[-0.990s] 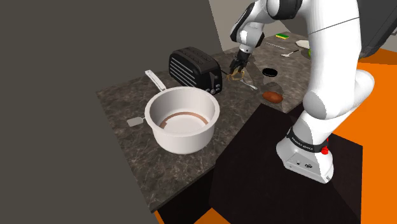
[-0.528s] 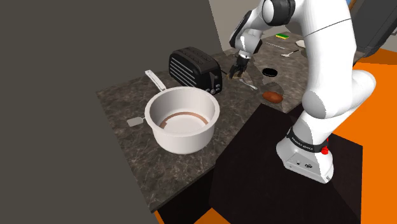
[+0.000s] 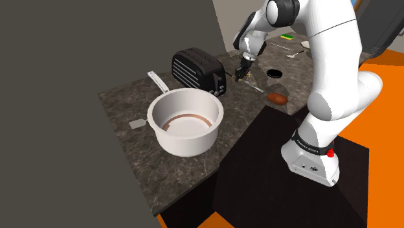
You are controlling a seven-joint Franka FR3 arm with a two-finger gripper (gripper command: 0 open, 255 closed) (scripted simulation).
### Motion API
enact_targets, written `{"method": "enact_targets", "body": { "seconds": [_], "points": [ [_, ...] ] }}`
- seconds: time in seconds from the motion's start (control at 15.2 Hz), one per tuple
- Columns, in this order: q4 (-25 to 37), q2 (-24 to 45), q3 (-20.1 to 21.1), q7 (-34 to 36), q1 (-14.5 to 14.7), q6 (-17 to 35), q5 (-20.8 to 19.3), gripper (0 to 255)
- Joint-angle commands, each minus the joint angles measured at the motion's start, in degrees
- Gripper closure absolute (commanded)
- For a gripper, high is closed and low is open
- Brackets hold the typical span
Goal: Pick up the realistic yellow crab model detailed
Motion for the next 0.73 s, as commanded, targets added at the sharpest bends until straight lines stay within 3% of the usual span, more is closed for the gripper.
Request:
{"method": "enact_targets", "body": {
  "seconds": [0.0,0.66],
  "points": [
    [0.0,0.04,0.05,0.0,0.03,0.02,0.01,255],
    [-1.06,-4.04,-1.83,2.14,1.34,-2.7,-2.43,255]
  ]
}}
